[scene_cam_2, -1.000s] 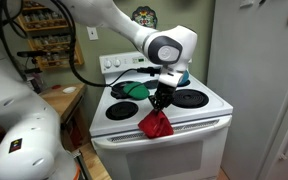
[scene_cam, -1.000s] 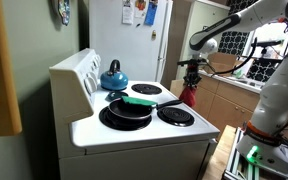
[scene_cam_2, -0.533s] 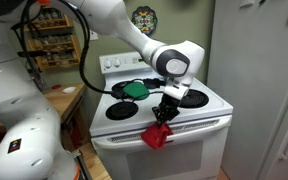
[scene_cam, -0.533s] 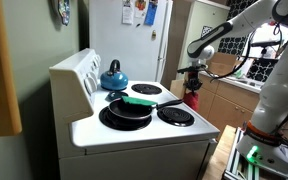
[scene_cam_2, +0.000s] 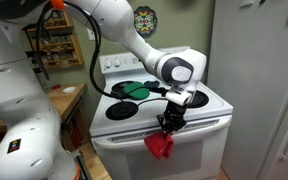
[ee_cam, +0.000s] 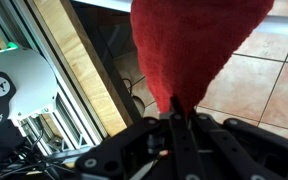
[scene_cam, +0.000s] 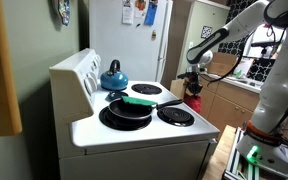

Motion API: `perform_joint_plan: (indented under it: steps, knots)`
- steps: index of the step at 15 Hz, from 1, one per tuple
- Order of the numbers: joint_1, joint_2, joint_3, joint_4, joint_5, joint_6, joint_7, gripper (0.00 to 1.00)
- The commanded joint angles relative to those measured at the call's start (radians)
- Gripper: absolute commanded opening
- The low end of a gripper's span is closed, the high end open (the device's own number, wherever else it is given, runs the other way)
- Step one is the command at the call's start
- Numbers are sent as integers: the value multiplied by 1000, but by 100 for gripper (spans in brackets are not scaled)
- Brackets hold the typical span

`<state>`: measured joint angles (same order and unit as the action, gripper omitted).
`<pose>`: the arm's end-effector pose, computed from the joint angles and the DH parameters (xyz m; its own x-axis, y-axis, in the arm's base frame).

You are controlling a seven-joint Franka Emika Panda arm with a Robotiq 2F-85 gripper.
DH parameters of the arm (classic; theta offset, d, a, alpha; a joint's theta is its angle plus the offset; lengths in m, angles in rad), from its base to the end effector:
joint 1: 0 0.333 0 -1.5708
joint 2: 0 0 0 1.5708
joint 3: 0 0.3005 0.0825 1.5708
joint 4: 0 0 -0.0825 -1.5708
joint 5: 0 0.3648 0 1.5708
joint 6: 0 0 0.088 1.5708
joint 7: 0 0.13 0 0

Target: Pick up the red cloth and hang it on the oven door handle

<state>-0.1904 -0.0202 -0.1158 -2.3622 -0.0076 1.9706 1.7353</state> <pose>0.4101 -0.1302 0.2869 -0.4380 -0.8968 0.0625 -0.8290 0.4299 0.3576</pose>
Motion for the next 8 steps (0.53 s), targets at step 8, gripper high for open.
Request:
perform_joint_plan:
  steps: [8]
  knots:
    - [29, 125, -20, 15, -9, 113, 153, 1]
